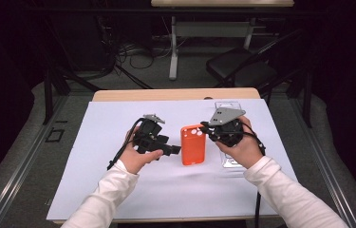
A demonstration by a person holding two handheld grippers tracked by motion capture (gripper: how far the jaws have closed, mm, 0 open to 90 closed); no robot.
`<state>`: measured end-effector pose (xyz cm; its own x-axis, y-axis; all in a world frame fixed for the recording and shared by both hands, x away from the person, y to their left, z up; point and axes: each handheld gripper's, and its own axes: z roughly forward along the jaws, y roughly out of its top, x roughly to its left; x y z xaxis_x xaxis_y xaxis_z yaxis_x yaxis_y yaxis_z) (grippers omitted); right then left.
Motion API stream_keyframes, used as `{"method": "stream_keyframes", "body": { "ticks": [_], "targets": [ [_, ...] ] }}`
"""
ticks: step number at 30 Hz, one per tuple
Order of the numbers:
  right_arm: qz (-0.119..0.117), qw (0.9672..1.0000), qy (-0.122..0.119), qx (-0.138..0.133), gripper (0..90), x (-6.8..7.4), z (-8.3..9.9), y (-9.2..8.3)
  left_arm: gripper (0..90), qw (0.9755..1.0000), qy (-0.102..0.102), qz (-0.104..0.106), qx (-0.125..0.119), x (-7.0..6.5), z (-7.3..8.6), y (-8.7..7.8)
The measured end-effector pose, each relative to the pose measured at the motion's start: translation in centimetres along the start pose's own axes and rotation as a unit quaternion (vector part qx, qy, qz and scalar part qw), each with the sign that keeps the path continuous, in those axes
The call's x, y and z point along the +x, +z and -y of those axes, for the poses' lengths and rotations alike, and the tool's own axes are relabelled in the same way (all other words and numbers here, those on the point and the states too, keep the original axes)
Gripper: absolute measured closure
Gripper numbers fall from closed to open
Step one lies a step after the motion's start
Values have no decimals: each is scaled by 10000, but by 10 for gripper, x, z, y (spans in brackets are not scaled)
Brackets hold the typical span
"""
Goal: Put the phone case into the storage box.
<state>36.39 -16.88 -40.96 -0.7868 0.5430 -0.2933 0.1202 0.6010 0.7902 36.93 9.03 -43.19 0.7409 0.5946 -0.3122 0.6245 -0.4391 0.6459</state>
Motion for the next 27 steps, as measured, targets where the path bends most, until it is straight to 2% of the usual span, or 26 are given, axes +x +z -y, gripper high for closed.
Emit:
{"method": "stream_keyframes", "body": {
  "ticks": [3,7,11,13,21,27],
  "targets": [
    [110,9999,-1,-31,814,-2,1,0,317,9999,-20,-122,-46,3,4,-1],
    [228,9997,-44,-86,813,-3,2,-1,318,9998,-83,-153,-90,6,11,-1],
    [278,9995,-77,-125,814,-5,2,-1,317,9996,-134,-184,-145,7,16,-1],
    [288,9994,-79,-144,813,-5,3,-2,315,9994,-119,-282,-135,8,18,-2],
    [297,9992,-92,-249,812,-15,8,-3,249,9983,-205,-460,-287,12,29,-6],
    [376,9989,-79,-271,812,-24,9,-9,189,9969,-452,-357,-533,18,36,-10]
  ]
}}
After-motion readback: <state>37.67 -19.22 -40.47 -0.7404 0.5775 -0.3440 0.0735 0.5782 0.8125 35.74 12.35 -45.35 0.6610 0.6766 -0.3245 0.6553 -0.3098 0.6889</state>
